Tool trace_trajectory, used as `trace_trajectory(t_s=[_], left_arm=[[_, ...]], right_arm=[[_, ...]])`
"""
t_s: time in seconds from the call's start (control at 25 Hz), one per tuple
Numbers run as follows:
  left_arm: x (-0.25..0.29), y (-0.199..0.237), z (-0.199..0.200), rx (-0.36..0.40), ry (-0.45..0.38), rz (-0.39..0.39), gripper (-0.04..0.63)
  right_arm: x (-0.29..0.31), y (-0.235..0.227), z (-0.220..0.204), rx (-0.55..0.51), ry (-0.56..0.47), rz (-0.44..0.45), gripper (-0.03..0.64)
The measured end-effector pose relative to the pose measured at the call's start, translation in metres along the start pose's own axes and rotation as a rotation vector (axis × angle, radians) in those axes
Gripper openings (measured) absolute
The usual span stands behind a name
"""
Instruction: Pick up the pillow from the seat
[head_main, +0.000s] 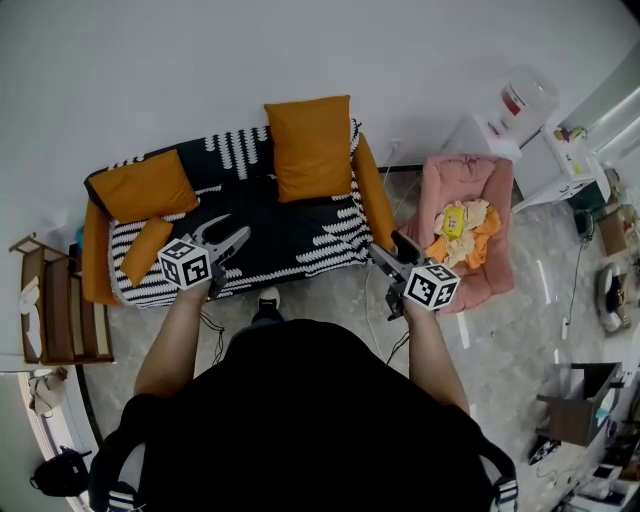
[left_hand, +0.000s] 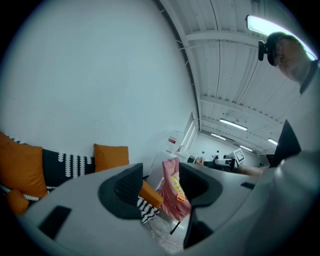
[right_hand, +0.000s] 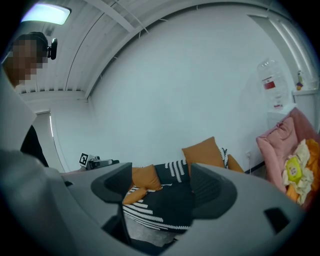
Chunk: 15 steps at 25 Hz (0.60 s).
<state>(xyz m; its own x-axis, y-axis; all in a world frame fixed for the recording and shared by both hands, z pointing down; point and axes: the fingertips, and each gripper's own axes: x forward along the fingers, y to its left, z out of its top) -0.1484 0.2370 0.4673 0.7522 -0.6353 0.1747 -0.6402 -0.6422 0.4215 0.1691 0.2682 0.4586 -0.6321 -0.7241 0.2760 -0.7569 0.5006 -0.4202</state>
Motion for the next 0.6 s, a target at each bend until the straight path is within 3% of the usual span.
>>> trace_trajectory(t_s=[0.6], left_arm=[[0.033, 0.044, 0.016, -0.024, 0.028, -0.023, 0.232]], right_arm=[[0.038, -0.022, 0.007, 0.025, 0.017, -0.044, 0.362]])
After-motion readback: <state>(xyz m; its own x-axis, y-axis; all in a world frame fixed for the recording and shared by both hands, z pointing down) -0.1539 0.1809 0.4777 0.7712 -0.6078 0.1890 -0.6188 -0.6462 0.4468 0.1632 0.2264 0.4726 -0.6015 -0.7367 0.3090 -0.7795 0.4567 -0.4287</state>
